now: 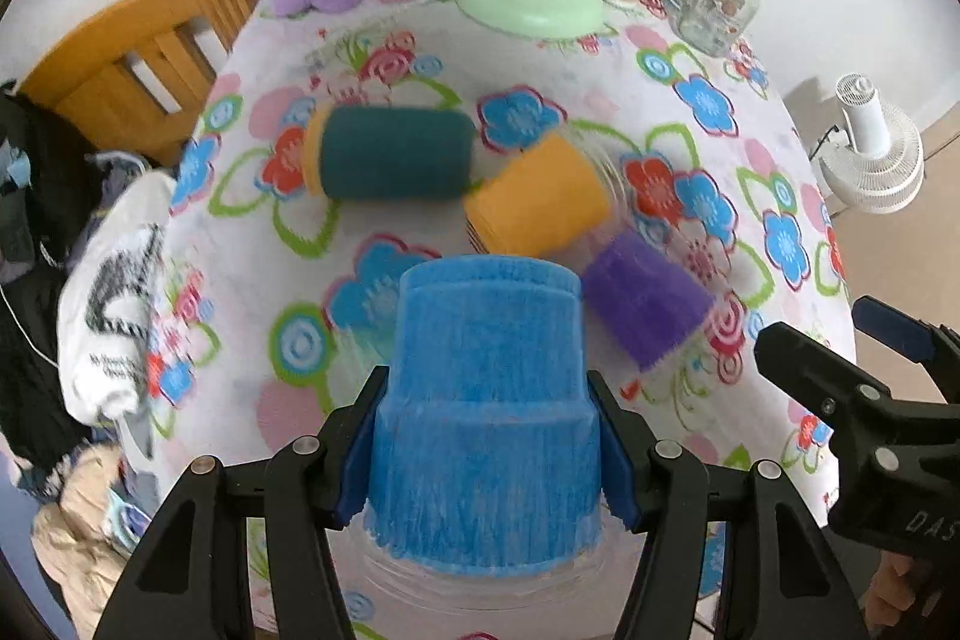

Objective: Flip cup upside down
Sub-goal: 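Carry the blue cup with the left tool over the table, then lower the blue cup onto the table and open the left tool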

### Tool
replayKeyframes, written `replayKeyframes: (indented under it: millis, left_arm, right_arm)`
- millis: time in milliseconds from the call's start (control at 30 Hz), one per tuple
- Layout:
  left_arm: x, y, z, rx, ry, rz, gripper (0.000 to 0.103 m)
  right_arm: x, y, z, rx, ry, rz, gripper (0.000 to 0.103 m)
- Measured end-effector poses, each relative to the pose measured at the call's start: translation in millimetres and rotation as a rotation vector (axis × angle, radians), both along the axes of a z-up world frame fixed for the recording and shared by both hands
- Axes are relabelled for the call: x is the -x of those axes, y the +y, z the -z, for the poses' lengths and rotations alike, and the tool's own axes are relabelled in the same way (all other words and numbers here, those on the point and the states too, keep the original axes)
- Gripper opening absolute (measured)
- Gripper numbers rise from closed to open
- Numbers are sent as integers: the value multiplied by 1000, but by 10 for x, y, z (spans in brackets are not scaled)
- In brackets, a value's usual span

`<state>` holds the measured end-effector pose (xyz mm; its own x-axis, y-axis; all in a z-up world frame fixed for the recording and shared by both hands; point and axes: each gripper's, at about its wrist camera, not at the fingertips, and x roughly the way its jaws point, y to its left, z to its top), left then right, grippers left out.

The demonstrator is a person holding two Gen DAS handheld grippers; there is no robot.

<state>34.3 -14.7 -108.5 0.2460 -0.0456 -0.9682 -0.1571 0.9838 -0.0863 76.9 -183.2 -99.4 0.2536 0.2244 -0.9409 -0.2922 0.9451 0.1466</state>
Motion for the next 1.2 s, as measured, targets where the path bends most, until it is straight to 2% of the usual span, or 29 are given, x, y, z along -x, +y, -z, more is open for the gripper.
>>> replayKeyframes:
  millis: [200, 633, 733, 800, 867, 1033, 1200]
  left_arm:
    - [119, -124, 246, 46, 29, -52, 63]
    - [248, -353, 863, 68, 107, -83, 63]
    - [251, -363, 943, 81, 121, -86, 65]
    - [245, -353, 982, 88, 140, -90, 72]
    - [248, -348, 996, 80, 157, -91, 78]
    - [293, -315, 876, 79, 149, -66, 82]
    - [355, -299, 587, 84, 118, -1, 92]
  right_arm:
    - [76, -92, 232, 49, 42, -37, 103]
    - [133, -173, 709, 170, 108, -101, 103]
    - [140, -168, 749, 177, 115, -100, 103]
    - [150, -166, 760, 180, 117, -97, 103]
    - [166, -162, 759, 177, 121, -93, 103]
    - [231, -149, 632, 159, 117, -74, 103]
    - [319, -117, 392, 127, 91, -50, 103]
